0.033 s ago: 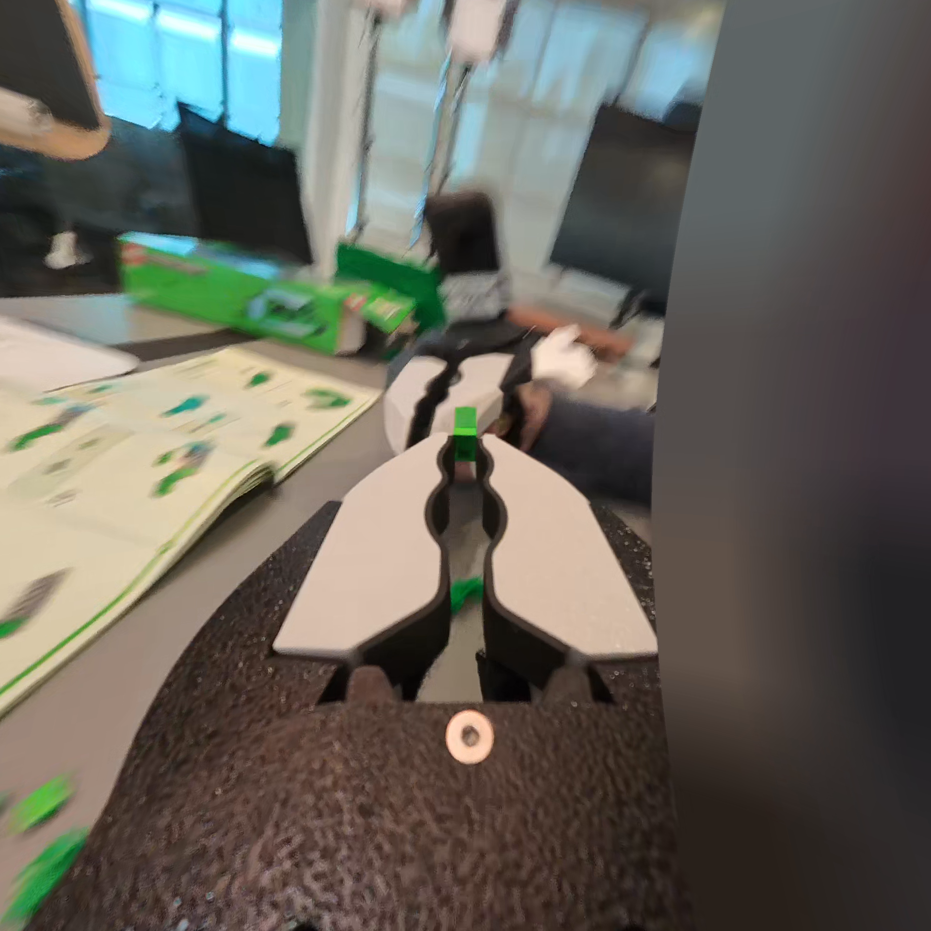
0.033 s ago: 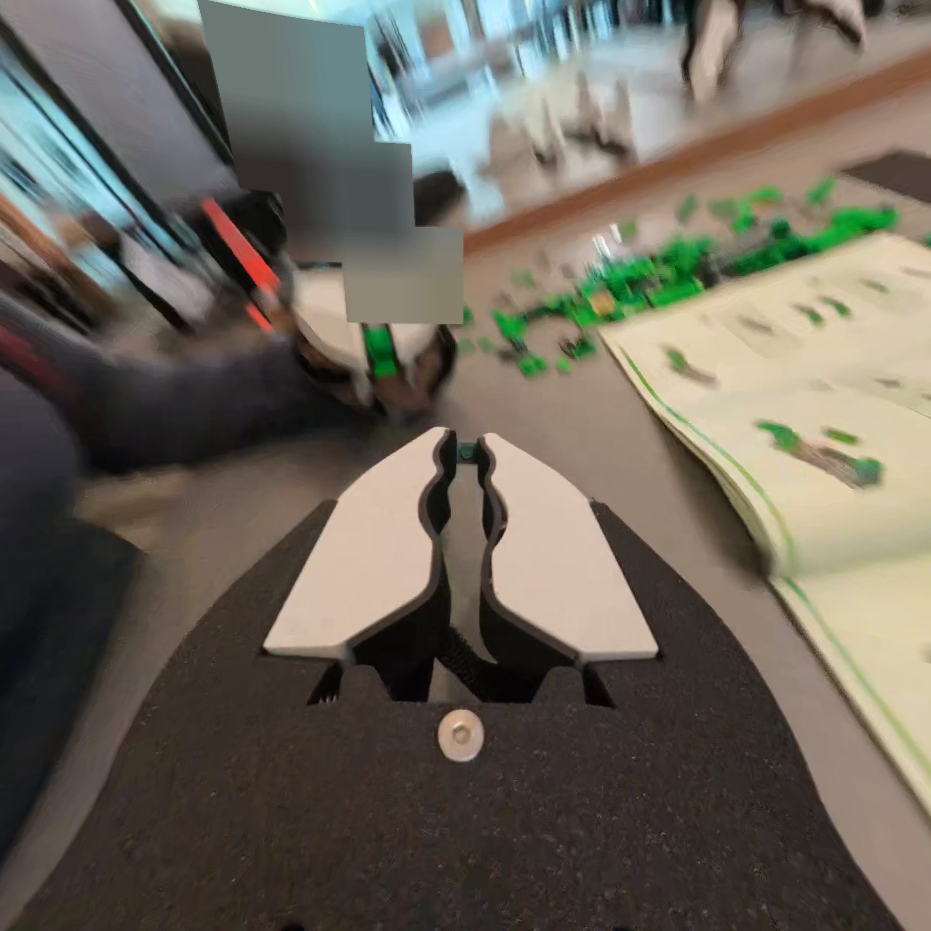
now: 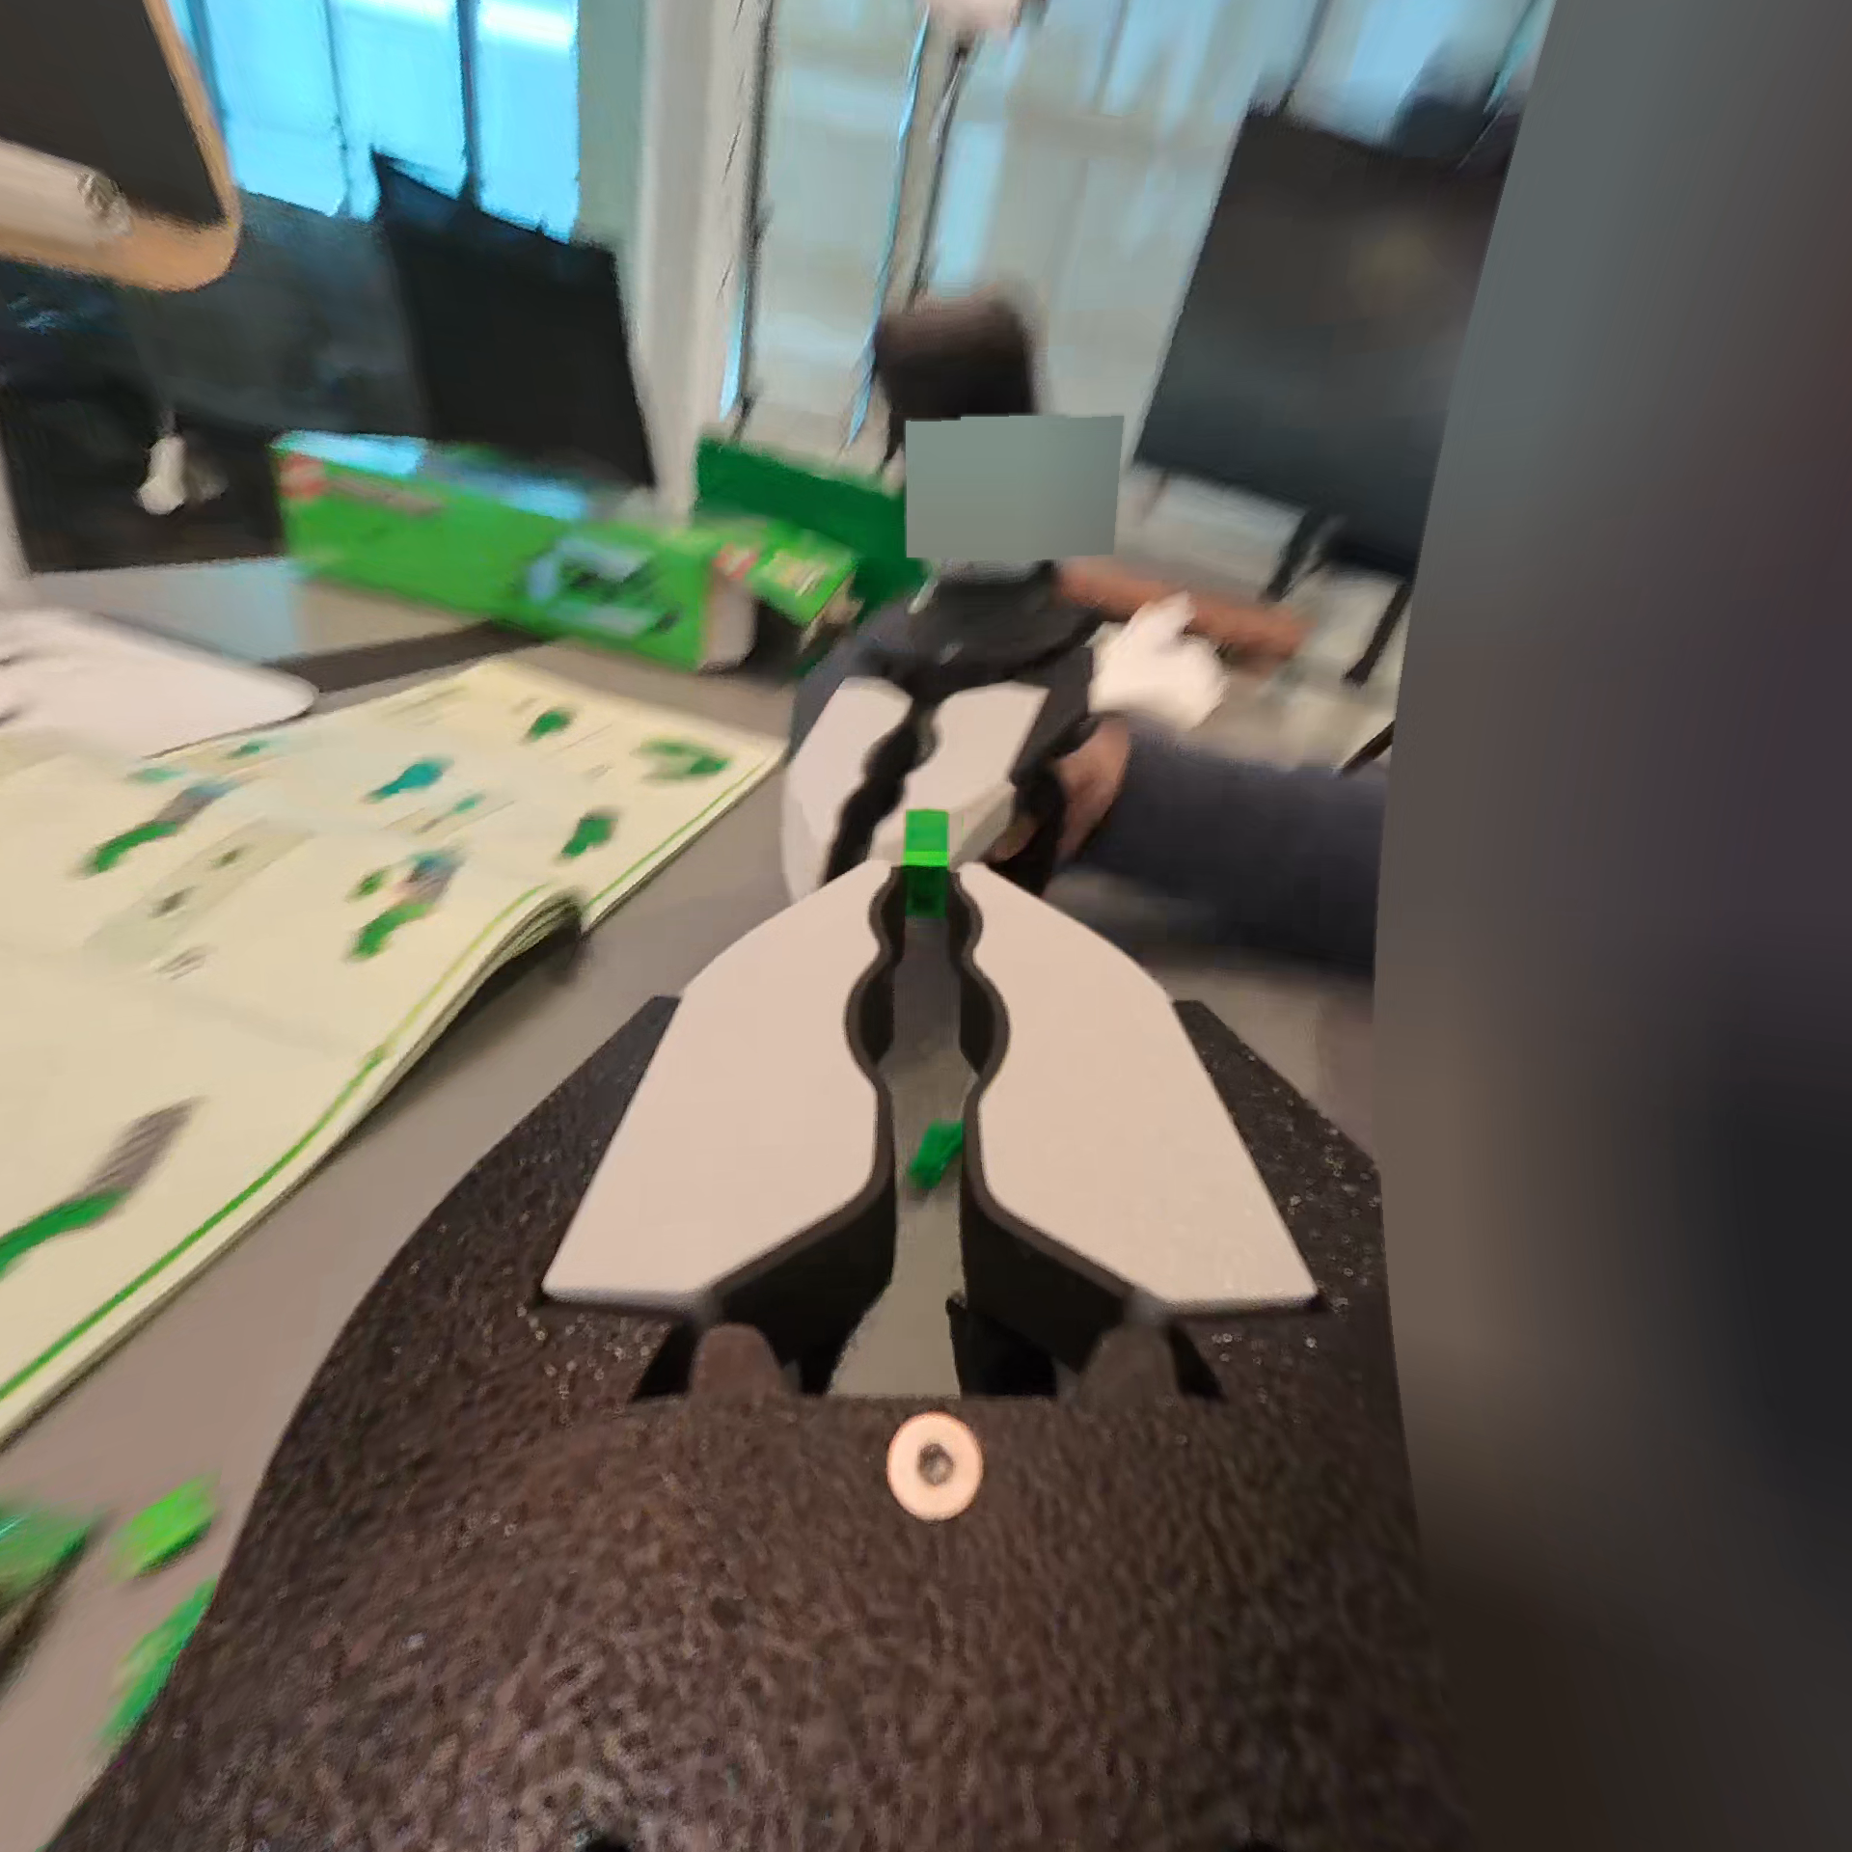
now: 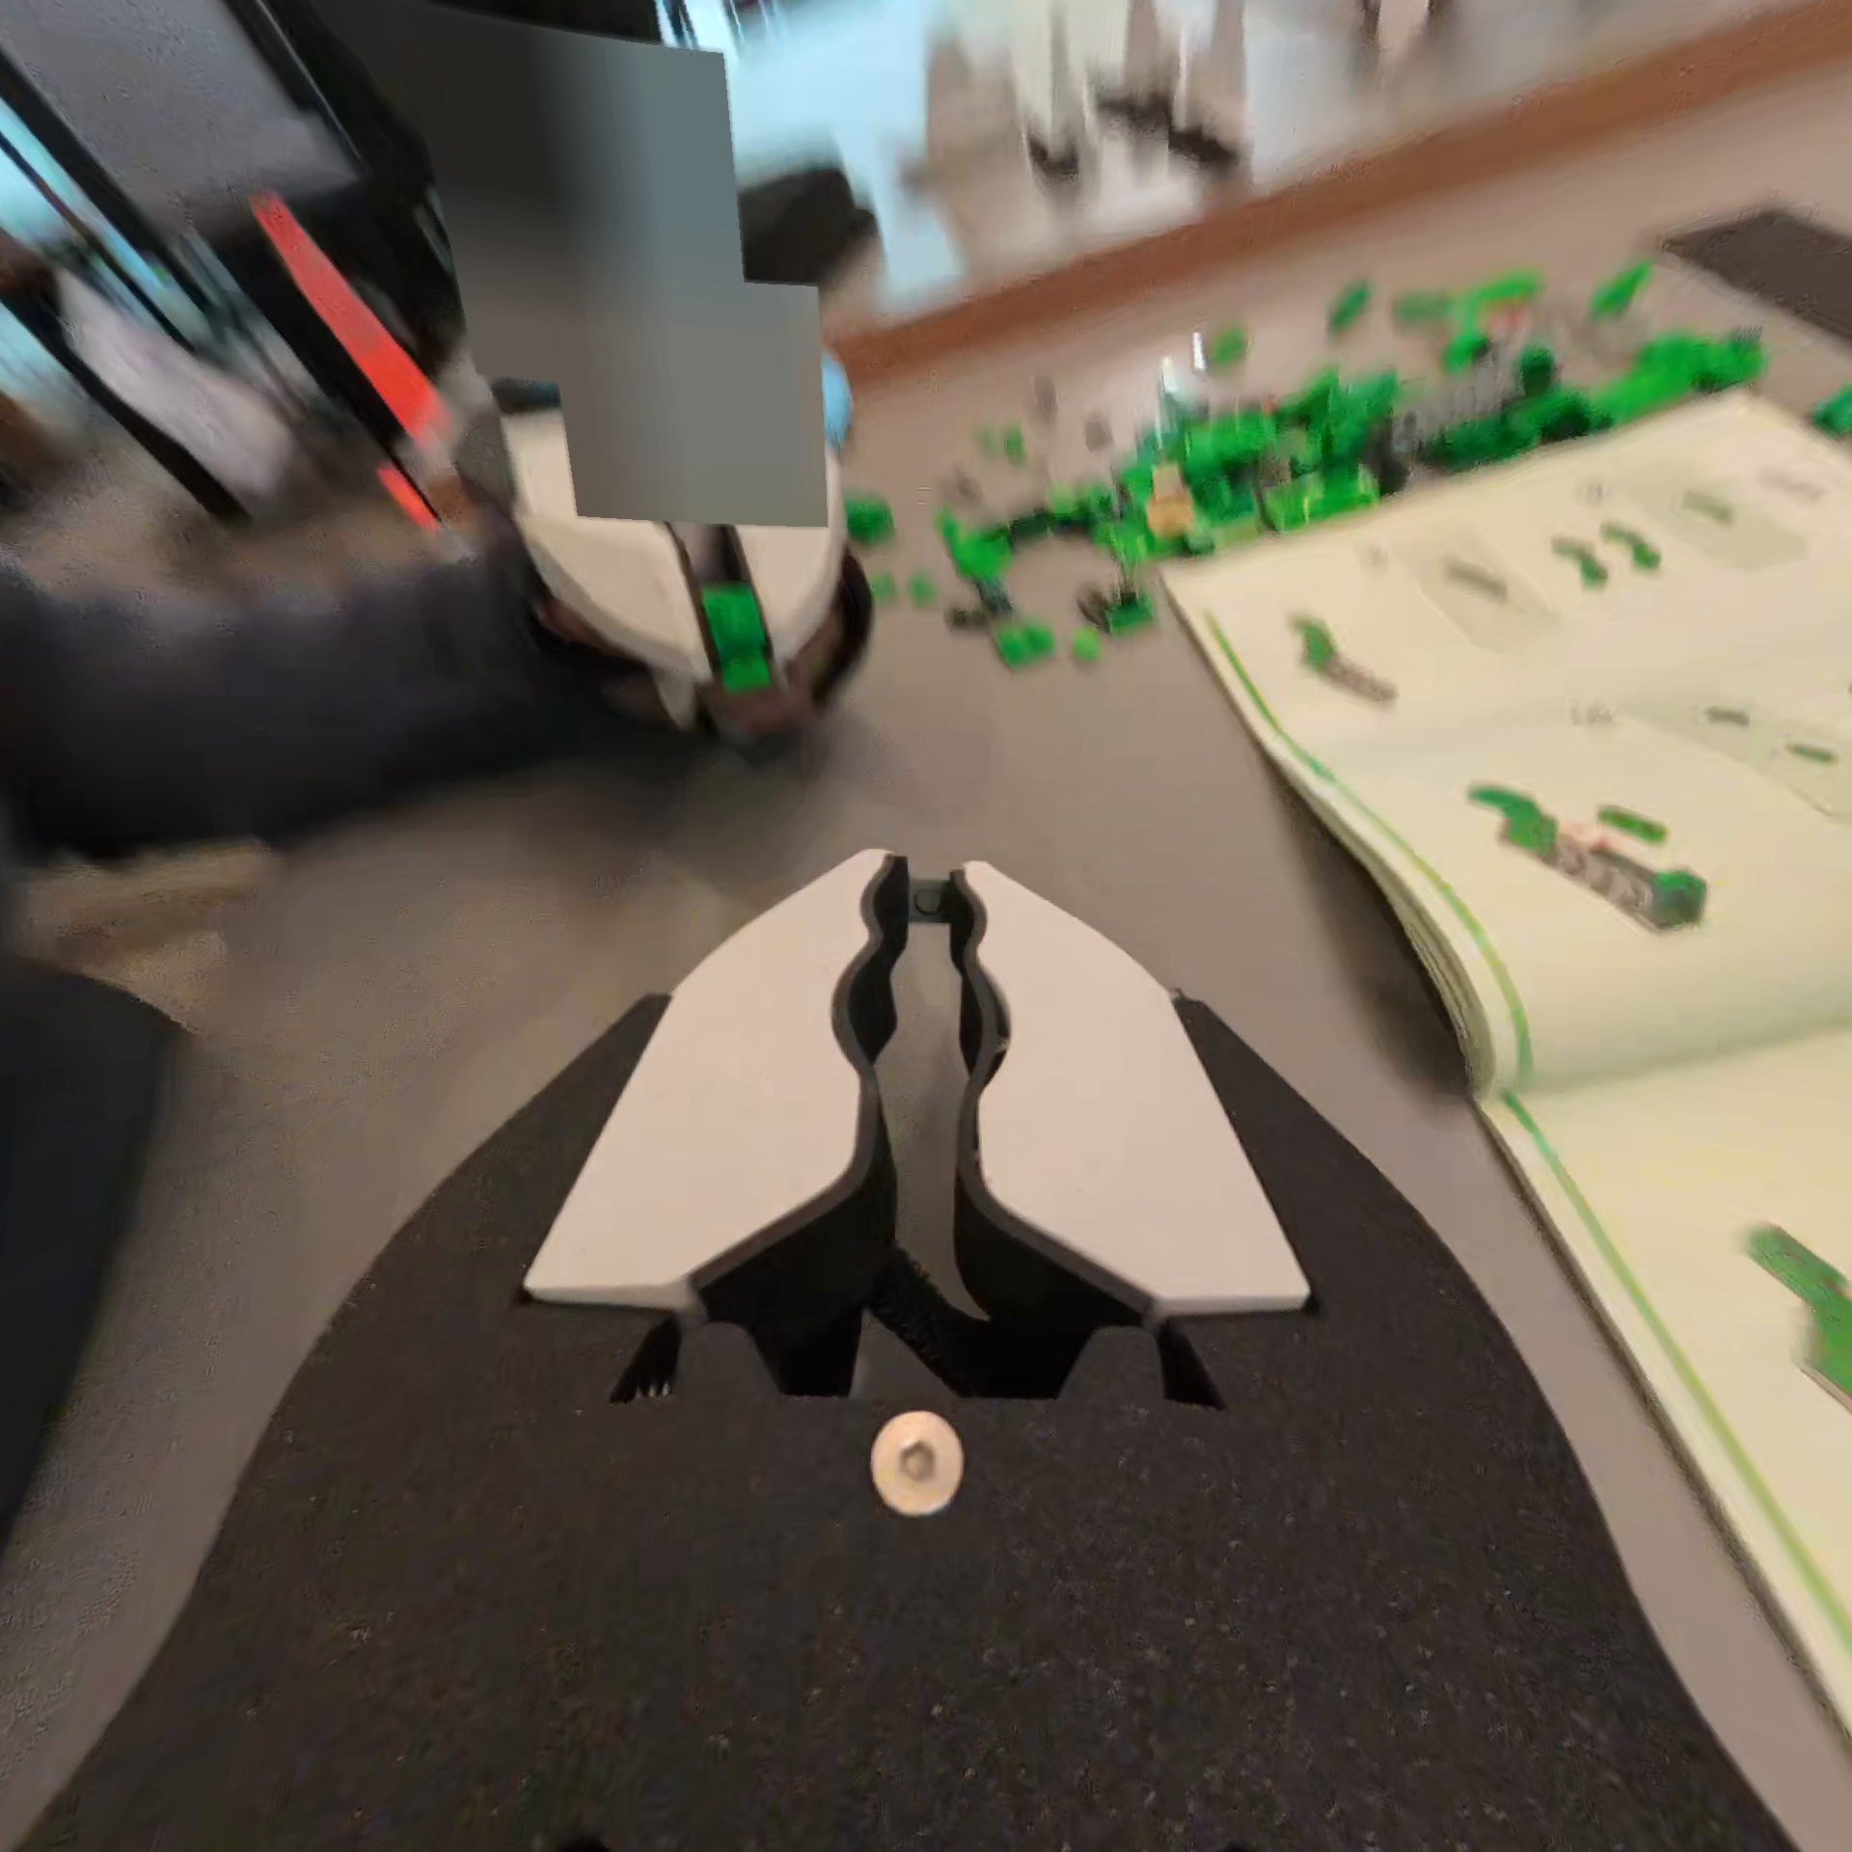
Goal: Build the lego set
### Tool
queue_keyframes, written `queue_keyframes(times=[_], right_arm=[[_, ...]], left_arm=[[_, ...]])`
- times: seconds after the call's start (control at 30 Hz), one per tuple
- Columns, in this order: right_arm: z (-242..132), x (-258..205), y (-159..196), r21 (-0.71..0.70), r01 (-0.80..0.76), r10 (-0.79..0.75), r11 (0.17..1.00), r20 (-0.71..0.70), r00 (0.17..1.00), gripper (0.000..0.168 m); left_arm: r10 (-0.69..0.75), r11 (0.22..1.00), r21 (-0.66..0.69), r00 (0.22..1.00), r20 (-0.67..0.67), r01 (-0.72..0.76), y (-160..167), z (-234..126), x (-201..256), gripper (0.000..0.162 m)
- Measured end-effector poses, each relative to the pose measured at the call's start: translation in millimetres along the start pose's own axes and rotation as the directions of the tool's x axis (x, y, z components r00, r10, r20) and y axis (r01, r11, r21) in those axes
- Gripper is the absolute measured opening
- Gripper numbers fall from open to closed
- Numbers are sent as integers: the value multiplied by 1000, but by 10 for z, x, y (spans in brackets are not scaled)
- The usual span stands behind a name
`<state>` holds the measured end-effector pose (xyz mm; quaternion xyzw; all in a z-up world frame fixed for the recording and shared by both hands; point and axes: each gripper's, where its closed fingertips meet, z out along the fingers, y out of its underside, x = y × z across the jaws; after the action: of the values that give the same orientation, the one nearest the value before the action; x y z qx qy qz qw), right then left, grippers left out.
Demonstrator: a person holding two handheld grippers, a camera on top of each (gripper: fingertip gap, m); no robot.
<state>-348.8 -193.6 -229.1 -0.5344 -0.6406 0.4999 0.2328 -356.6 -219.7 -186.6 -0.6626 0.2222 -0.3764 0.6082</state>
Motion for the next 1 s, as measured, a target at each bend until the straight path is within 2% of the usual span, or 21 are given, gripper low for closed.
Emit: queue_keyframes(times=[0.07, 0.17, 0.27, 0.37, 0.4, 0.43, 0.47, 0.53, 0.6, 0.77, 0.9, 1.0], right_arm=[[37, 72, 201, -188, 51, -65, 981, -71, 995, 7], [90, 85, 392, -339, 75, -107, 938, -76, 991, 7], [123, 108, 538, -441, 124, -177, 889, -82, 981, 8], [140, 63, 534, -452, 147, -200, 880, -72, 977, 8], [129, 44, 513, -444, 167, -220, 880, -68, 973, 12], [119, 2, 455, -408, 185, -227, 894, -57, 972, 25], [108, -69, 361, -340, 195, -219, 920, -33, 975, 31], [75, -207, 108, -149, 167, -166, 975, 24, 986, 29], [36, -307, -55, -21, 129, -126, 991, 90, 988, 23], [57, -382, -133, 41, 136, -140, 990, 128, 982, 15], [73, -379, -113, 37, 141, -144, 989, 133, 981, 8], [34, -508, -107, 56, 142, -152, 988, 227, 962, 7]], left_arm=[[37, 997, -70, 999, 39, -34, 78, -12, -38, 7], [49, 993, -114, 998, 43, -44, 133, 3, -36, 7], [76, 985, -160, 996, 42, -68, 194, 29, -19, 7], [91, 979, -184, 995, 43, -82, 227, 45, -10, 7], [91, 979, -185, 995, 43, -82, 227, 45, -11, 7], [90, 979, -185, 995, 44, -81, 226, 43, -13, 7], [90, 979, -187, 995, 43, -81, 229, 41, -11, 7], [96, 976, -201, 995, 36, -87, 248, 47, 1, 7], [110, 970, -221, 994, 25, -102, 278, 62, 22, 7], [120, 964, -239, 993, 7, -115, 305, 77, 53, 7], [120, 962, -245, 993, -10, -119, 317, 85, 81, 7], [102, 967, -226, 991, -83, -118, 306, 81, 194, 7]])
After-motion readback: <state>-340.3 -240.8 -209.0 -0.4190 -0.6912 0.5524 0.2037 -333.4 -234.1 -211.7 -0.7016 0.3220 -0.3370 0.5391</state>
